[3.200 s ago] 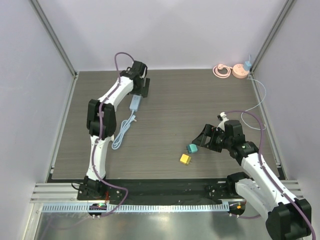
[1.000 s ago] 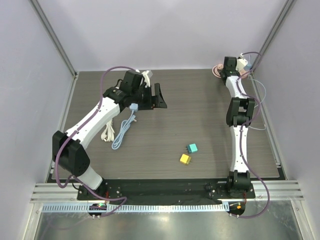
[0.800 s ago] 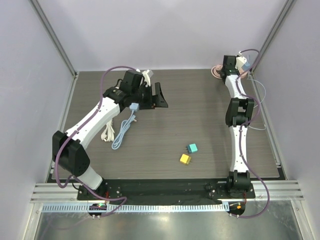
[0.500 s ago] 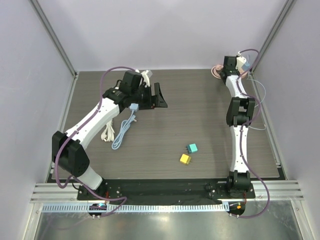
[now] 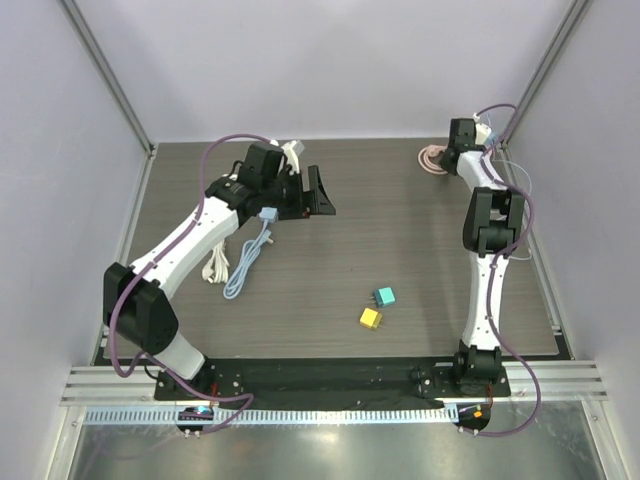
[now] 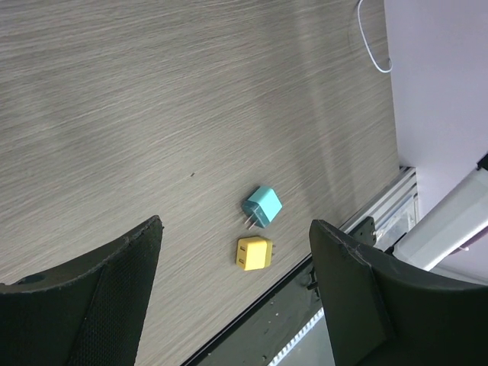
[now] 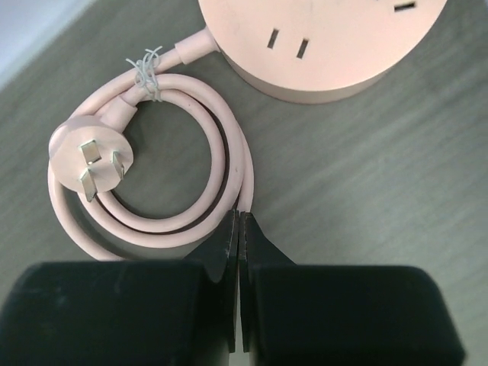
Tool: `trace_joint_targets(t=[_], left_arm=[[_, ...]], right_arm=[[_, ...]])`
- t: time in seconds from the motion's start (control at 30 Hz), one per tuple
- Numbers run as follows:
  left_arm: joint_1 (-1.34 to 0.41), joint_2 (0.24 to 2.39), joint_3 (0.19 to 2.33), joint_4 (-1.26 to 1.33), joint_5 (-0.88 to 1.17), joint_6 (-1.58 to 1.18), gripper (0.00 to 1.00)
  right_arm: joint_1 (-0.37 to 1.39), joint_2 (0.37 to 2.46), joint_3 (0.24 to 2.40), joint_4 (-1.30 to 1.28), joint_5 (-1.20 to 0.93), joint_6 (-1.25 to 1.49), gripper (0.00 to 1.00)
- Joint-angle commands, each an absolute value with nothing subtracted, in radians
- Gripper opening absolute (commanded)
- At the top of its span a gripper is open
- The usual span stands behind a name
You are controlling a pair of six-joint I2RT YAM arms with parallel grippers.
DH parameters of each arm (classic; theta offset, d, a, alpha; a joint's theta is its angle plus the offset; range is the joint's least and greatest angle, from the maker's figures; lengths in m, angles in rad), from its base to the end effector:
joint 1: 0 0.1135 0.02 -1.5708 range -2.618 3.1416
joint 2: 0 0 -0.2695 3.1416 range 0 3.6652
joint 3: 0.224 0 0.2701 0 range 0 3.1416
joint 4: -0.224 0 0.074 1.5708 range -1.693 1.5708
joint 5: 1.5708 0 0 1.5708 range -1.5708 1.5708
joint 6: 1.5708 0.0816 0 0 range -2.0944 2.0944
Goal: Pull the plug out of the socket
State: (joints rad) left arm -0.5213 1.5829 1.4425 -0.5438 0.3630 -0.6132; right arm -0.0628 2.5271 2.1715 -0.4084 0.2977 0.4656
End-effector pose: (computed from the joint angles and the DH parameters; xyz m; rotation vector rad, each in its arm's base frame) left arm 0.3401 -0.2288 0.3105 0.0985 2.4037 -0.9824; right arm 0.6150 -0.0627 0.1283 0.7404 2.1749 -0.1411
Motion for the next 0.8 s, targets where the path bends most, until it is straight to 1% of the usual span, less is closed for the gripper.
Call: trace_joint_targets(t=[0.0,0.1,0.17,0.23,0.27,0.3,0.33,0.37,0.4,0.47,0.5,0.63,0.67,0.7,0.77], left_arm=[[-0.517,1.545,1.439,-0.494,0.403,-0.629,0.78],[-0.517,1.540,1.436,-0.486,0.410,-0.634,0.78],[-0.517,1.537,1.434,-0.485,0.407,-0.632,0.78],[-0.517,1.537,1.433,-0.482,0.406,-0.634,0.78],[-0.517,1.539,1.433,-0.483,0.408,-0.634,0.78],[-0.517,1.539,1.431,-0.483,0.410,-0.634,0.78],[-0.517,1.540,1.431,-0.482,0.410,-0.634,0.78],[-0.517,1.542,1.431,-0.482,0.414,-0.635,0.78],[-0.517,1.542,1.433,-0.480,0.414,-0.637,0.78],[-0.517,1.540,1.430,-0.479,0.414,-0.637,0.78],[-0.517,1.540,1.430,-0.477,0.414,-0.637,0.78],[-0.518,1.540,1.425,-0.476,0.410,-0.635,0.78],[-0.518,1.543,1.427,-0.476,0.407,-0.634,0.78],[-0.518,1.545,1.425,-0.474,0.407,-0.634,0.78],[-0.520,1.551,1.424,-0.474,0.408,-0.634,0.77]], right_arm=[[-0.052,2.381,2.036,-0.509,0.250,0.423,0.05],[-0.040,2.248,1.861,-0.445,0.219,0.416,0.06],[-0.032,2.195,1.752,-0.419,0.184,0.414,0.08],[-0.026,2.108,1.688,-0.397,0.167,0.411,0.15],[-0.022,2.068,1.613,-0.352,0.166,0.408,0.18],[-0.021,2.001,1.576,-0.327,0.175,0.413,0.33],[-0.021,1.970,1.516,-0.302,0.196,0.419,0.40],[-0.023,1.948,1.502,-0.278,0.210,0.423,0.46],[-0.025,1.938,1.500,-0.256,0.227,0.419,0.56],[-0.029,1.951,1.540,-0.255,0.280,0.410,0.67],[-0.034,1.969,1.558,-0.261,0.273,0.403,0.71],[-0.044,2.084,1.686,-0.302,0.291,0.382,0.72],[-0.043,2.141,1.745,-0.325,0.311,0.377,0.72],[-0.046,2.164,1.773,-0.327,0.314,0.374,0.70],[-0.051,2.233,1.845,-0.325,0.311,0.357,0.61]])
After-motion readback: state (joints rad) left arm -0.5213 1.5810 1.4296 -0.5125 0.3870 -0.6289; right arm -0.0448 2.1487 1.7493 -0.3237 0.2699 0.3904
